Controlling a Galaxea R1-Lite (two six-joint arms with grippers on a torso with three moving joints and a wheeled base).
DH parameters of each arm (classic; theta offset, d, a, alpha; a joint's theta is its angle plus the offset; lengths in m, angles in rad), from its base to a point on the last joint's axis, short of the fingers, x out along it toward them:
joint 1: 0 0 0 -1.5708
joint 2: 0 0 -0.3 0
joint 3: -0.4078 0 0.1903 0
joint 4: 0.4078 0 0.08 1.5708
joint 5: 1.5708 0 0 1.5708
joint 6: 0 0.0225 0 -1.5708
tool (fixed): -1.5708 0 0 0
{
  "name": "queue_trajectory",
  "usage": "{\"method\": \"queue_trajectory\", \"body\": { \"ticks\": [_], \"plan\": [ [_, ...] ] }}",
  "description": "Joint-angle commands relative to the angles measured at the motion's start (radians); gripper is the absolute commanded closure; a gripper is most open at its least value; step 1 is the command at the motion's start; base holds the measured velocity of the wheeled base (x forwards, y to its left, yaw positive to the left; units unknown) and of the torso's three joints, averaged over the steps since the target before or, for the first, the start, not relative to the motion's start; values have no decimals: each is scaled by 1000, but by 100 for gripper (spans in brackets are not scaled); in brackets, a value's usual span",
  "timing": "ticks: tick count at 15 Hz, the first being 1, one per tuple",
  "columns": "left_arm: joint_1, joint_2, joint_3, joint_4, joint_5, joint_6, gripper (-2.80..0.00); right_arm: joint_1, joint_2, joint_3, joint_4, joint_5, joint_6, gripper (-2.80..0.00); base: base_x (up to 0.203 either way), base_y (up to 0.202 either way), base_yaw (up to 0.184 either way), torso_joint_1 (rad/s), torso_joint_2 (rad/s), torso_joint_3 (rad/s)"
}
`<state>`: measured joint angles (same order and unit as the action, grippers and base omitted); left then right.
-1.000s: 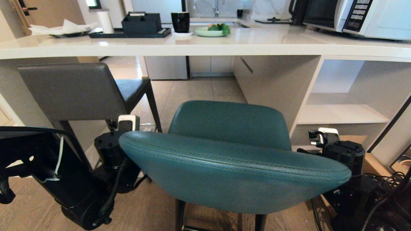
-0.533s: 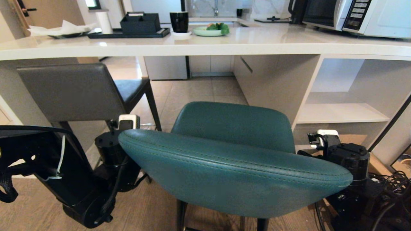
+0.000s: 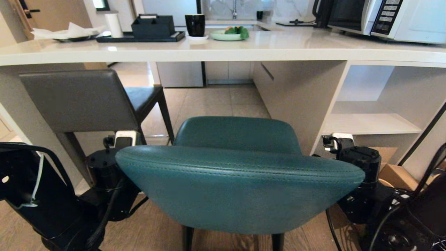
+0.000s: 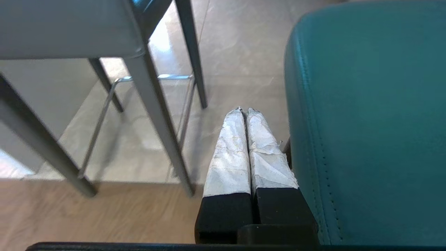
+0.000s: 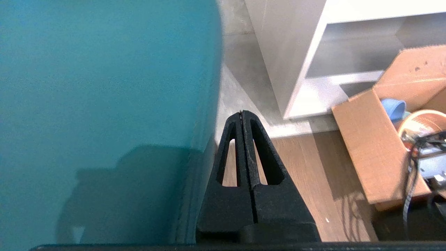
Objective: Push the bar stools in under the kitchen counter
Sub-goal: Pull the blue chair out from under the dining table
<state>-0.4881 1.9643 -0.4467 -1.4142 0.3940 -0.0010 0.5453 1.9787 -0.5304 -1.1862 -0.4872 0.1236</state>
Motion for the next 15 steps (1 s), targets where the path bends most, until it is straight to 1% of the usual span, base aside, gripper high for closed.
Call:
{"method": "queue_trajectory", "body": {
  "ticks": [1,2,6,10,11,13,14,15],
  "plan": [
    [-9,-60,6,20,-7,-2,0,-5,46,-22,7,-8,4,0,0,0,0,0,0,0],
    [-9,-71,6,38,-10,-5,0,-4,48,-22,7,-10,4,0,0,0,0,0,0,0],
    [-9,-49,5,32,-9,-11,0,-6,20,-7,8,-9,6,0,0,0,0,0,0,0],
    [-37,-88,24,52,-7,-12,0,-24,32,-16,11,-8,4,0,0,0,0,0,0,0],
    [-49,-105,41,68,-8,-16,0,-23,40,-19,11,-8,4,0,0,0,0,0,0,0],
    [-71,-133,49,107,-7,-43,0,-24,46,-19,10,-8,4,0,0,0,0,0,0,0],
    [-74,-148,50,131,-7,-52,0,-24,46,-19,10,-8,4,0,0,0,0,0,0,0],
    [-71,-147,49,132,-9,-55,0,-24,46,-20,10,-8,4,0,0,0,0,0,0,0]
  ]
}}
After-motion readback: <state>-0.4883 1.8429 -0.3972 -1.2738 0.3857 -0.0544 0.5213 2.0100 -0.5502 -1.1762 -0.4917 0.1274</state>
